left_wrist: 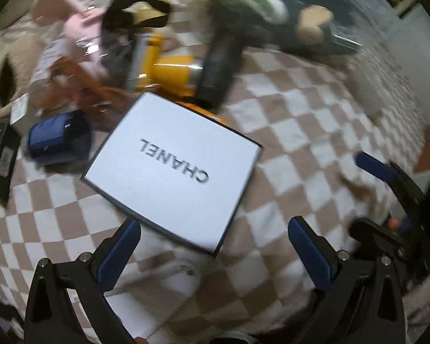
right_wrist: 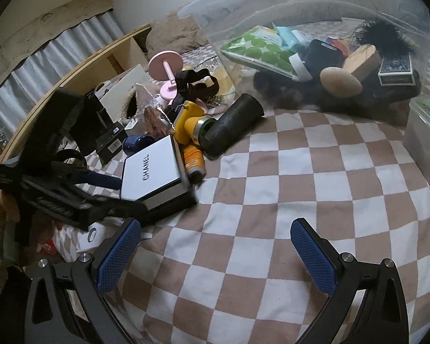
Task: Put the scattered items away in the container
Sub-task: 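Grasp the CHANEL box with the right tool while the left tool holds it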
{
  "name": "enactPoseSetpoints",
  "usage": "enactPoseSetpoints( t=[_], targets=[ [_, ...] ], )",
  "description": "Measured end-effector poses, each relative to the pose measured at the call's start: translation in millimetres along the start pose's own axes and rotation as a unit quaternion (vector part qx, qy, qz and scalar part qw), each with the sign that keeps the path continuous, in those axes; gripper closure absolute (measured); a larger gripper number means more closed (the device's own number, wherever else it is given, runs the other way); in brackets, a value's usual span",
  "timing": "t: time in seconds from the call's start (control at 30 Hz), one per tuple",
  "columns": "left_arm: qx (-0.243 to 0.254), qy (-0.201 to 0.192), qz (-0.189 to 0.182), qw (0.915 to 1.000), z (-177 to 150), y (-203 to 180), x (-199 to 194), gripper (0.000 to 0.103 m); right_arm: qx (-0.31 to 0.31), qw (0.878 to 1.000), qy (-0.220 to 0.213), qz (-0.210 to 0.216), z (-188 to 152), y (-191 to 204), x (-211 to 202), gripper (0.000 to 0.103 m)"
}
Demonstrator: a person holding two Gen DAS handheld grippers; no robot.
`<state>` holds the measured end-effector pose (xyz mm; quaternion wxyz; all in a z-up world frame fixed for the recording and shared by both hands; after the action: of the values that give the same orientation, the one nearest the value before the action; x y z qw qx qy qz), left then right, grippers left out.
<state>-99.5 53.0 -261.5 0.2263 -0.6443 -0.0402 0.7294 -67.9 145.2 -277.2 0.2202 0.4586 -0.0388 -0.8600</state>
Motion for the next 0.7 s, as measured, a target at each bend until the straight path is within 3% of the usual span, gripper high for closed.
enactPoseSetpoints(
  t=[0.1, 0.27, 0.4, 0.47, 0.53, 0.7],
  targets=[
    [0.003, -0.011, 0.023, 0.9997, -0.4, 21.5, -5.3, 0.000, 0.008, 1.000, 0.000, 0.004, 1.1, -4.4, -2.2, 0.000],
    [-0.045, -0.041, 0.058, 0.9965, -0.9, 67.9, -21.6, 0.000, 0.013, 1.000, 0.001, 0.012, 1.8, -6.2, -1.3, 0.000],
    [-0.070, -0.059, 0.052, 0.9944, 16.6, 83.5, -15.5, 0.000, 0.029, 0.999, 0.001, 0.016, 4.3, -3.8, 5.4, 0.000],
    [-0.063, -0.053, 0.047, 0.9955, 21.8, 81.1, -8.5, 0.002, 0.060, 0.997, 0.004, 0.042, 6.3, -1.1, 11.1, 0.000],
    [-0.050, -0.039, 0.037, 0.9973, 23.2, 72.4, 0.8, 0.010, 0.098, 0.992, 0.025, 0.079, 4.7, 2.5, 19.3, 0.000],
    [-0.035, -0.025, 0.029, 0.9987, 19.9, 61.8, 4.2, 0.011, 0.183, 0.964, 0.092, 0.169, -7.4, 12.9, 40.6, 0.000]
  ],
)
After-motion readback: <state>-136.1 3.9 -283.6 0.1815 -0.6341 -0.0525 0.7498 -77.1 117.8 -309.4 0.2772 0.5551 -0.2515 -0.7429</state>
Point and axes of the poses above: each gripper's, at about its wrist camera, not at the fingertips, and x roughly the way its jaws point, y to its left, z to its top, the point moved 8 cm from there along x, roughly the way its jaws point, and after that the axes turned 11 degrees about -z, right-handed, at the moved point
